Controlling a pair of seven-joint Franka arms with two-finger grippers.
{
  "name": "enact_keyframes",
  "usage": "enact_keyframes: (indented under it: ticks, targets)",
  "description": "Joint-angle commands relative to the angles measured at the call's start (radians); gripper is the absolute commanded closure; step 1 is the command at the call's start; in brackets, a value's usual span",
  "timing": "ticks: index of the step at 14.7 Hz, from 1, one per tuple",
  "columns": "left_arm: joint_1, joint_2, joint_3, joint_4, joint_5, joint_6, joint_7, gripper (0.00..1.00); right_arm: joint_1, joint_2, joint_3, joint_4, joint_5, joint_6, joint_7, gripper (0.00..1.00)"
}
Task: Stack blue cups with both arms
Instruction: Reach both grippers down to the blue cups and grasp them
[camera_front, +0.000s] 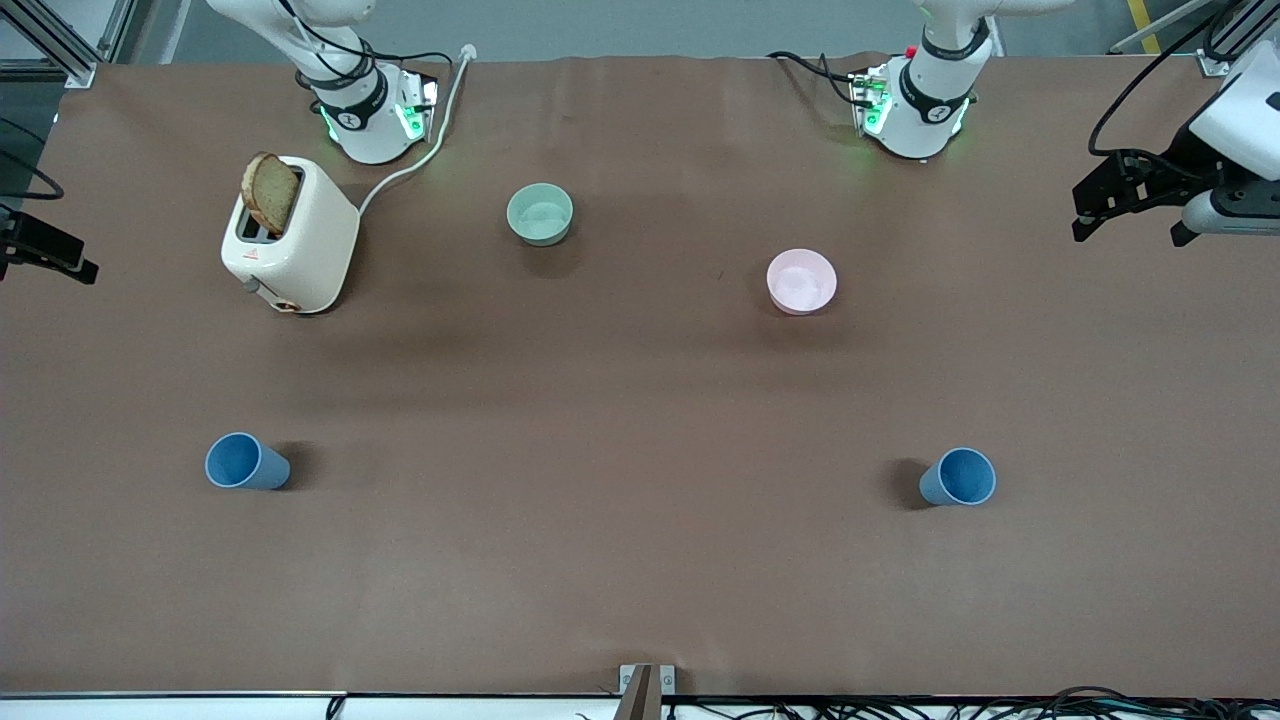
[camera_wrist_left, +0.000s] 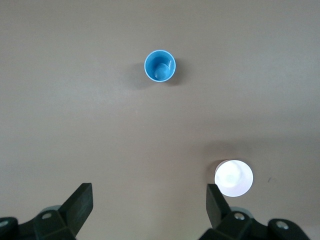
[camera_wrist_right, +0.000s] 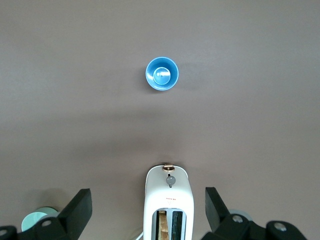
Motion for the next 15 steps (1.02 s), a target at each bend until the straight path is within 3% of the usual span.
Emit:
enact_keyframes:
  ticks: [1,4,8,10,13,15]
  targets:
    - [-0.005,0.022,0.006,0.036,-0.012,-0.014,-0.008,0.00,-0.009,-0.005,0.003,-0.003,-0.003,-0.019,-0.016,0.00]
    - [0.000,0.077,0.007,0.066,-0.008,-0.014,-0.003,0.00,-0.011,-0.006,0.003,0.013,-0.010,-0.019,-0.021,0.00]
    - [0.024,0.301,0.015,0.191,0.002,0.004,0.009,0.00,-0.009,-0.007,0.002,0.020,-0.026,-0.010,-0.016,0.00]
    - [0.029,0.366,0.015,0.179,0.005,0.129,0.009,0.00,-0.006,-0.010,0.000,0.014,-0.036,0.004,0.020,0.00]
    - [0.037,0.468,0.016,0.061,0.006,0.388,0.001,0.00,0.003,-0.010,0.006,-0.015,-0.044,0.055,0.126,0.00]
    - [0.044,0.543,0.016,0.024,0.008,0.548,0.000,0.00,0.009,0.022,0.008,-0.097,-0.037,0.166,0.128,0.00]
